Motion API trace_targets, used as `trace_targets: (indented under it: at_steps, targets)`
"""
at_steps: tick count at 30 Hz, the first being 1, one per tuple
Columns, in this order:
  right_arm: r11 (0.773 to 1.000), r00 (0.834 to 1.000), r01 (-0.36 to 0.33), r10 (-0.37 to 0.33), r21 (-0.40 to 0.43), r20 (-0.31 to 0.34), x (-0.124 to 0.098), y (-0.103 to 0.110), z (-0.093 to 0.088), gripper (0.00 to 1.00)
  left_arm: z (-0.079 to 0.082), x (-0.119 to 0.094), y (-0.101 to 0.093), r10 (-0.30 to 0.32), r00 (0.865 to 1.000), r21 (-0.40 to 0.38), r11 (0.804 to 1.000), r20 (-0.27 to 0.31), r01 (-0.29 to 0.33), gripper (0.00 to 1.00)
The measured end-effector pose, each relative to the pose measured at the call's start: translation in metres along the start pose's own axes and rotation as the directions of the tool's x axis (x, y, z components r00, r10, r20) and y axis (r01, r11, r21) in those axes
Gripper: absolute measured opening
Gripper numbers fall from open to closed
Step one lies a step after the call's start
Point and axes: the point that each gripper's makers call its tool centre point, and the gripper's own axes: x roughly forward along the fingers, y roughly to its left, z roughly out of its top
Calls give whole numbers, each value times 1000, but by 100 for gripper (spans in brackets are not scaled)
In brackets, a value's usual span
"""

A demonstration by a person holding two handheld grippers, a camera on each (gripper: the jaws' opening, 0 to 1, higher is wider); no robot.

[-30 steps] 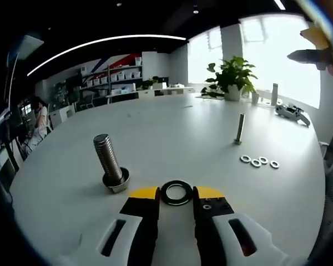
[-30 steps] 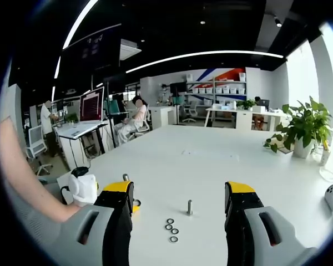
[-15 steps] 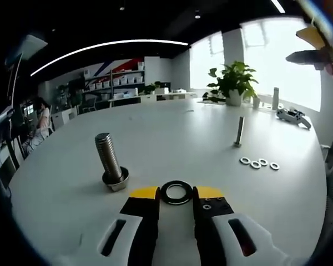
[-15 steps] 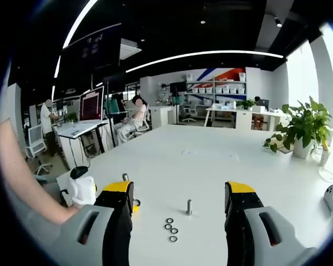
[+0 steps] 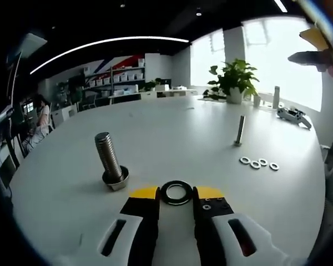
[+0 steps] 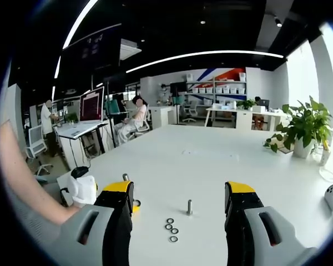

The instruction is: Place the washer onto the threaded stud by aligning its center hole with the stud, sliding it down to the base, and recovering from edge contact or off-axis alignment until the washer reaches the visible bottom stop.

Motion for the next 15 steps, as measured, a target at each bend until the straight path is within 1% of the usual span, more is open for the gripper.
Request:
trace_targets:
  at_steps: [15]
  targets:
    - [1000, 1000, 2, -2, 6, 2, 0, -1, 0, 69, 3, 2, 2, 8, 1000, 2, 1000, -6, -8, 22]
